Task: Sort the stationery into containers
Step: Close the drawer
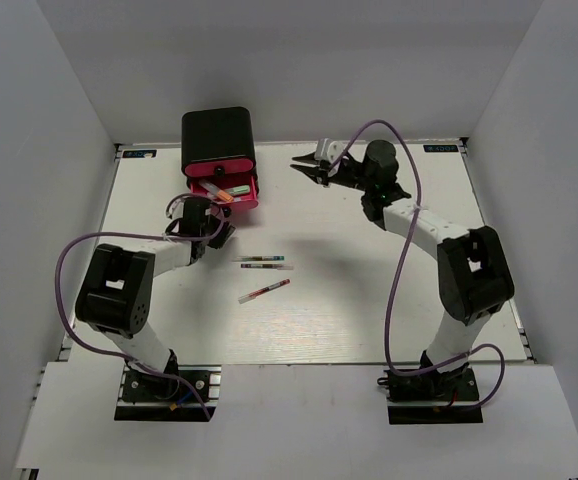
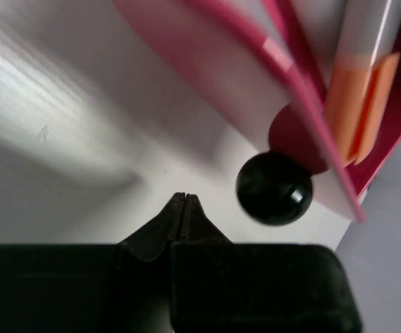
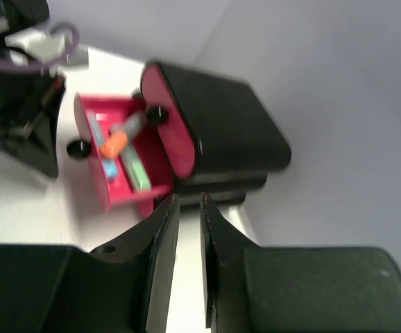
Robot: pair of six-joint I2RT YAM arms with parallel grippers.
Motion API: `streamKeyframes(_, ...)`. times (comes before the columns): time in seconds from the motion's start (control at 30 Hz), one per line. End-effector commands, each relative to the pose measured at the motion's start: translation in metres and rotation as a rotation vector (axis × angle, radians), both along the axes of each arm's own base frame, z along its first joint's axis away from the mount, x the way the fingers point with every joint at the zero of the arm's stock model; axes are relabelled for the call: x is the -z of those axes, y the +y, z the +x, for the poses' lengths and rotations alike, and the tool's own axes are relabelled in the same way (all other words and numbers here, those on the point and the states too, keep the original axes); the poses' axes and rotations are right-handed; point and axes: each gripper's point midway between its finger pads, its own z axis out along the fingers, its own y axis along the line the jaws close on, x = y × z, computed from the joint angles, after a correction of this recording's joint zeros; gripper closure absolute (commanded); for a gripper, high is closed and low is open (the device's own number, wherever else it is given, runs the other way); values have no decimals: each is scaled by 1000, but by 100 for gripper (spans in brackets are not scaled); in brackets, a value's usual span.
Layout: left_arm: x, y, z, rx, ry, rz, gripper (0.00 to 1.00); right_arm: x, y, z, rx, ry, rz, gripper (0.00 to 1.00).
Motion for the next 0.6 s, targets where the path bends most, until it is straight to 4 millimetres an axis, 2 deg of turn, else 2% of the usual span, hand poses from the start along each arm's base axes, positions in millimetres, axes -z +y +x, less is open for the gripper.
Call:
streamKeyframes(0.0, -29, 7, 26, -76, -83, -30, 92, 11, -25, 5, 65, 69, -8, 76)
streamKeyframes(0.03, -35, 6, 29, -82, -93, -40, 92, 20, -29, 4, 71, 91, -18, 76)
streamKeyframes(0.13, -42, 13, 37, -118, -114, -41, 92, 25, -46, 4, 97, 106, -35, 76)
streamKeyframes(0.2, -48, 14, 42, -133, -132, -50, 92, 37, -57, 6, 119, 133, -54, 76)
streamKeyframes(0.23, -50, 17, 47, -148, -139, -59, 92, 37, -59, 5, 122, 133, -56, 76)
streamKeyframes(0.27, -46, 17, 47, -154, -129, -65, 92, 44, -67, 7, 134, 154, -70, 76)
streamKeyframes(0.3, -53, 20, 52, -163, -149, -70, 92, 44, -69, 6, 137, 161, -73, 76)
streamKeyframes(0.4, -52, 24, 58, -186, -150, -86, 91, 45, -79, 8, 156, 178, -80, 76)
streamKeyframes(0.47, -50, 27, 63, -200, -152, -93, 91, 47, -85, 8, 162, 193, -84, 72)
streamKeyframes(0.57, -47, 31, 68, -222, -149, -109, 89, 49, -92, 10, 177, 210, -105, 61)
